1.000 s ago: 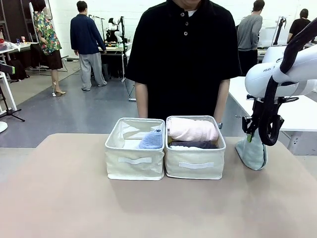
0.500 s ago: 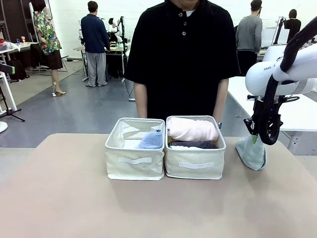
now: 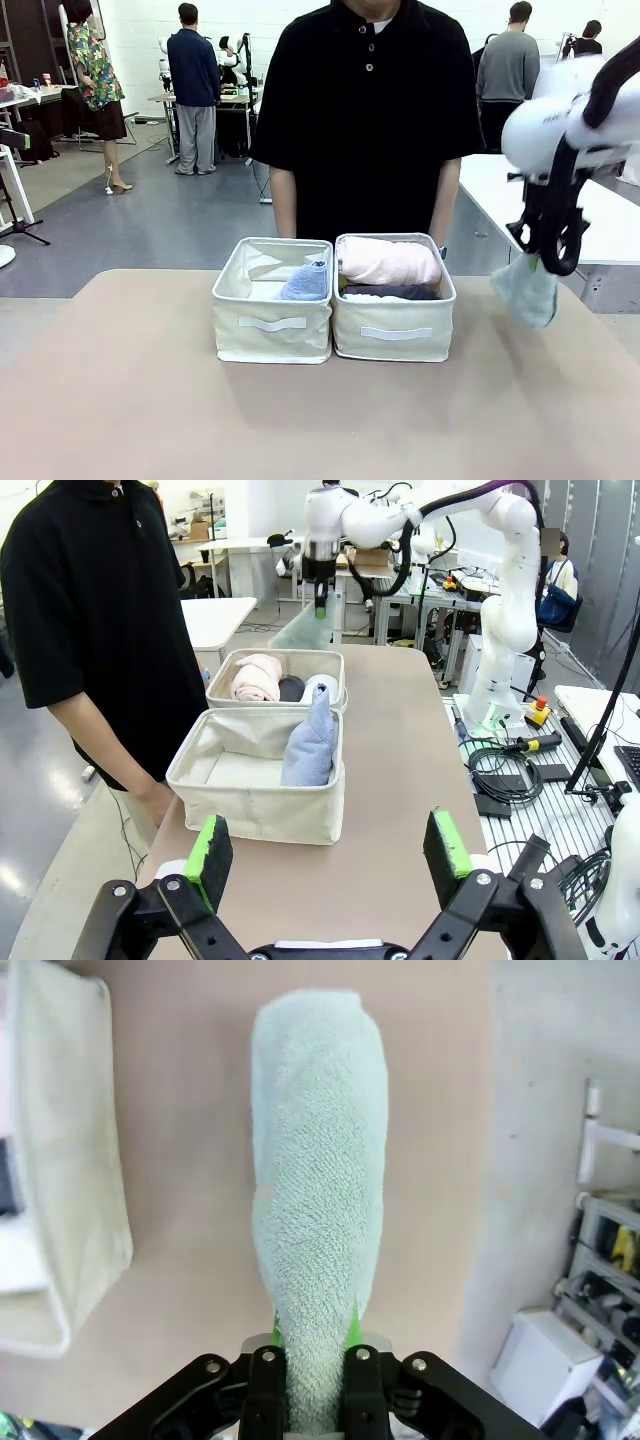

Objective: Sort the towels based on their folding style.
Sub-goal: Pick up another triangle-folded towel from the table and place it in the left Fabric basket.

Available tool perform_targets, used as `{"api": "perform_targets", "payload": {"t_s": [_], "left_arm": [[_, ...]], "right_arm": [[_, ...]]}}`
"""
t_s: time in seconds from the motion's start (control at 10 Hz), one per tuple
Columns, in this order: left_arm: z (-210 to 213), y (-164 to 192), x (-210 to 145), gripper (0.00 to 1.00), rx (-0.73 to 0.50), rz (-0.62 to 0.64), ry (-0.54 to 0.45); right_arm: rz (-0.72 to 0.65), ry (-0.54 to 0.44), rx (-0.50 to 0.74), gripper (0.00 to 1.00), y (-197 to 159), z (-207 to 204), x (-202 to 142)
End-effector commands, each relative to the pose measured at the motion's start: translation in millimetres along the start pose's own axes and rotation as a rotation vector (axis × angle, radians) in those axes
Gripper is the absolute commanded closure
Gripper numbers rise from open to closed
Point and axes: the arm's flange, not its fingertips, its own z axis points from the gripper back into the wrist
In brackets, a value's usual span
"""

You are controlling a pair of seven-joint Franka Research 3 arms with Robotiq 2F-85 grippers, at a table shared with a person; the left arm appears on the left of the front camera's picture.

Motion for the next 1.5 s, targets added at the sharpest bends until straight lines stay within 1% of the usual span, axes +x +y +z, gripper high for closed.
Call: {"api": "perform_targets", "payload": {"t_s": [0.0,0.1,0.2,0.3,0.4,0.5,0.6,1.0,1.1,1.2,1.3,1.4], "left_arm": [[0,-2,0,0.0,-0.009,-0.01,0.009],[0,-2,0,0.0,-0.009,-0.01,0.009],[0,-2,0,0.0,-0.009,-0.01,0.009],[0,-2,0,0.0,-0.009,-0.01,0.009],[0,-2,0,0.0,-0.009,-0.01,0.009],[0,-2,0,0.0,-0.009,-0.01,0.009],[0,-2,0,0.0,-0.009,-0.01,0.009],[0,-2,0,0.0,-0.009,-0.01,0.009],[0,-2,0,0.0,-0.009,-0.01,0.009],[0,-2,0,0.0,-0.009,-0.01,0.009],[0,-2,0,0.0,-0.009,-0.01,0.009],[0,-2,0,0.0,-0.009,-0.01,0.009]], "right_arm": [[0.0,-0.109,-0.03,0.97,-4,122,-55],[-0.012,-0.15,-0.006,0.97,-10,168,-78],[-0.023,-0.177,0.054,0.97,-17,202,-95],[-0.041,-0.19,0.108,0.97,-23,221,-106],[-0.077,-0.19,0.152,0.97,-31,226,-112],[-0.206,-0.158,0.191,0.97,-39,215,-108],[-0.051,-0.211,0.087,0.97,-26,246,-135],[-0.051,-0.211,0.087,0.97,-26,246,-135],[-0.065,-0.202,0.109,0.8,-22,245,-132],[0.228,-0.141,0.092,0.8,30,250,-130],[0.547,-0.1,0.131,0.8,80,256,-128],[0.746,-0.08,0.177,0.8,114,258,-124]]}}
